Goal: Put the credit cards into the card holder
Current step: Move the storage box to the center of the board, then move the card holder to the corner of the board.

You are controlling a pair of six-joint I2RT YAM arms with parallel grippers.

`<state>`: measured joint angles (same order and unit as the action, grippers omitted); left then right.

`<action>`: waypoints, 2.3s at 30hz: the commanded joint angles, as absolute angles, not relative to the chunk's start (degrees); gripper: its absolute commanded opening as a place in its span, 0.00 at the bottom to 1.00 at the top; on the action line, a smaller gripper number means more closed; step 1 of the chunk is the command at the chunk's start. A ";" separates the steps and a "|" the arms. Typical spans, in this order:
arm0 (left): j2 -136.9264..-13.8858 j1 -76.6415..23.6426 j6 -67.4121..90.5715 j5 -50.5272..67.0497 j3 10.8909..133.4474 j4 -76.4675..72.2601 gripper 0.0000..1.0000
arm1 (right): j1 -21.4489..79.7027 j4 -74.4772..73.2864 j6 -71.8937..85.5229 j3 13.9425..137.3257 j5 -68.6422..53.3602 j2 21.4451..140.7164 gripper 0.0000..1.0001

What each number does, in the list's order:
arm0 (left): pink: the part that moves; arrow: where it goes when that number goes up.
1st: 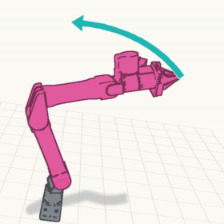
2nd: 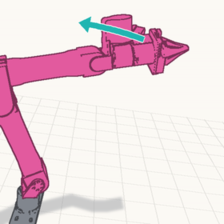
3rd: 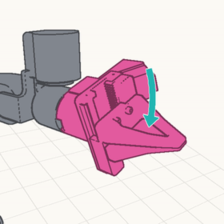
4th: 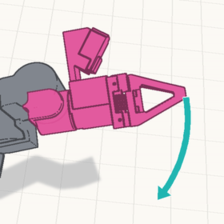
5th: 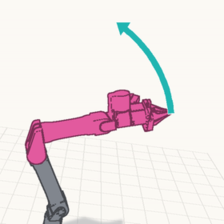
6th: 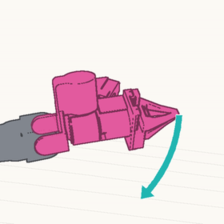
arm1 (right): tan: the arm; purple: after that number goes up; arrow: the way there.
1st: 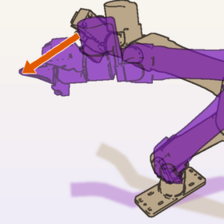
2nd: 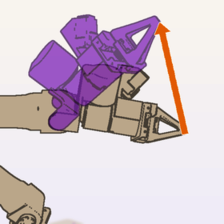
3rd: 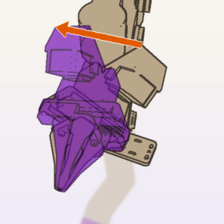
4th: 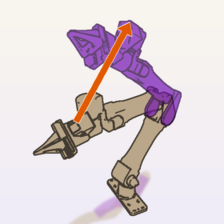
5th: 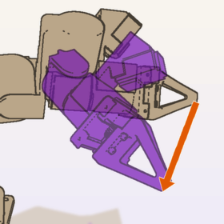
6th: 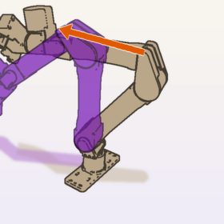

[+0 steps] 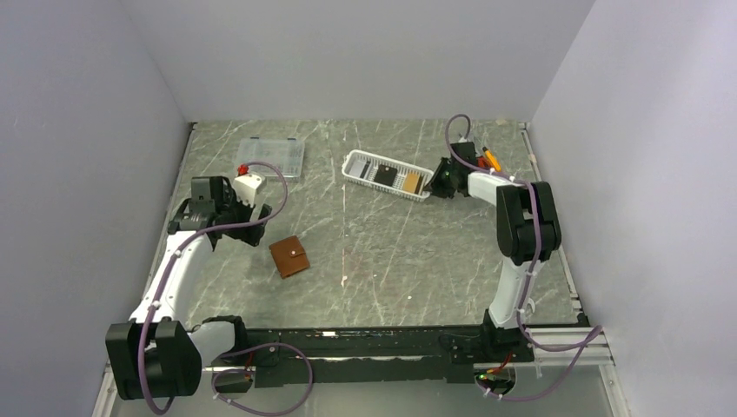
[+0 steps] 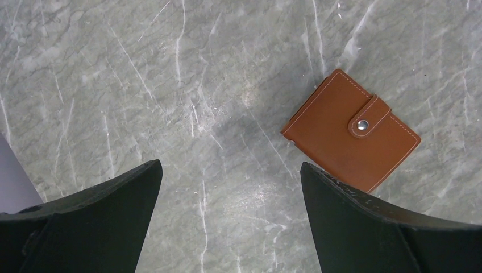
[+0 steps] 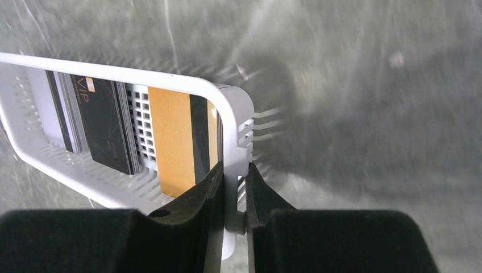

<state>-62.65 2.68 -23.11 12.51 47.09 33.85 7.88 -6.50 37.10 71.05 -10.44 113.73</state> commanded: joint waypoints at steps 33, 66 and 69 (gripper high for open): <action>-81.37 -14.84 -36.90 -13.69 41.65 15.26 0.99 | 18.81 -9.49 36.88 41.66 -3.16 79.54 0.58; -77.85 -53.20 -33.03 -0.73 37.18 22.66 0.88 | 48.35 -6.78 47.35 27.78 -1.21 60.83 0.62; -73.44 -52.89 -34.39 0.38 35.65 23.07 0.90 | 49.36 0.20 47.29 27.69 -6.17 65.66 0.63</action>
<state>-77.14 -52.97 -35.66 -4.34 36.99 17.69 48.16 -11.99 45.98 27.64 0.82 61.41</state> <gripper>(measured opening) 0.885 0.623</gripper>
